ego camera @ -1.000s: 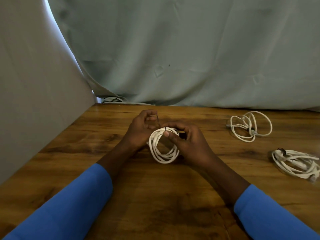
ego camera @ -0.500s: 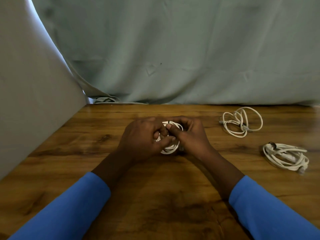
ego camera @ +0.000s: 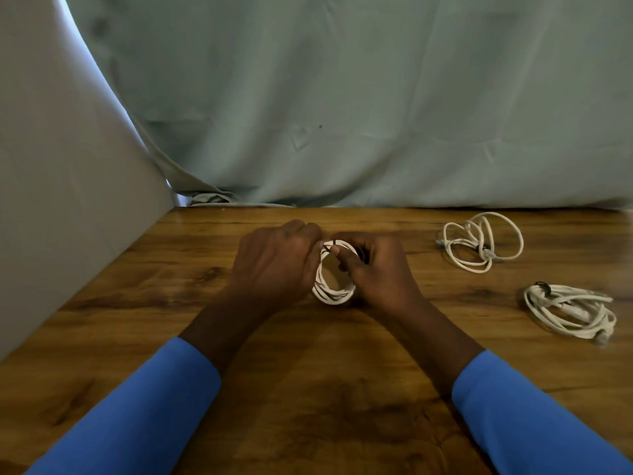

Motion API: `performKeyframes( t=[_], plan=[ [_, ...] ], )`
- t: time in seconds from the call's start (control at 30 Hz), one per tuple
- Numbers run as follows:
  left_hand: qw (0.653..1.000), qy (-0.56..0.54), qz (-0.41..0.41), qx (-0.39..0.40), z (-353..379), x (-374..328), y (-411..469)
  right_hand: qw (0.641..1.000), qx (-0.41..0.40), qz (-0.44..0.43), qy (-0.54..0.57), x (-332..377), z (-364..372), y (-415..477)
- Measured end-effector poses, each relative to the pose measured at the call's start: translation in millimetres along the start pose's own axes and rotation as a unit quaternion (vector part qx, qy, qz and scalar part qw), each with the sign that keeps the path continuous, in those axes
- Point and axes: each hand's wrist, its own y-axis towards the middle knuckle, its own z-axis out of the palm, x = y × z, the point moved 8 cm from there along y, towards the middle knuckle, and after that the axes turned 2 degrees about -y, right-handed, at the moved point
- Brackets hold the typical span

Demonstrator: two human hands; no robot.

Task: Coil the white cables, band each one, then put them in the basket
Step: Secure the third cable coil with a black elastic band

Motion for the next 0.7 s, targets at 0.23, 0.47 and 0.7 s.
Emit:
performKeyframes(
  t=[0.23,0.47,0.7],
  plan=[
    [0.934,-0.31,-0.177,-0.03,8,43,-5,0.996,0.075,-0.041,0.015,13,1,-1],
    [0.737,-0.567,-0.362,0.063,49,56,-23,0.987,0.098,-0.039,0.123,17,9,-4],
    [0.658,-0.606,-0.428,0.129,65,44,-34,0.987,0.096,-0.029,0.122,15,15,-10]
  ],
)
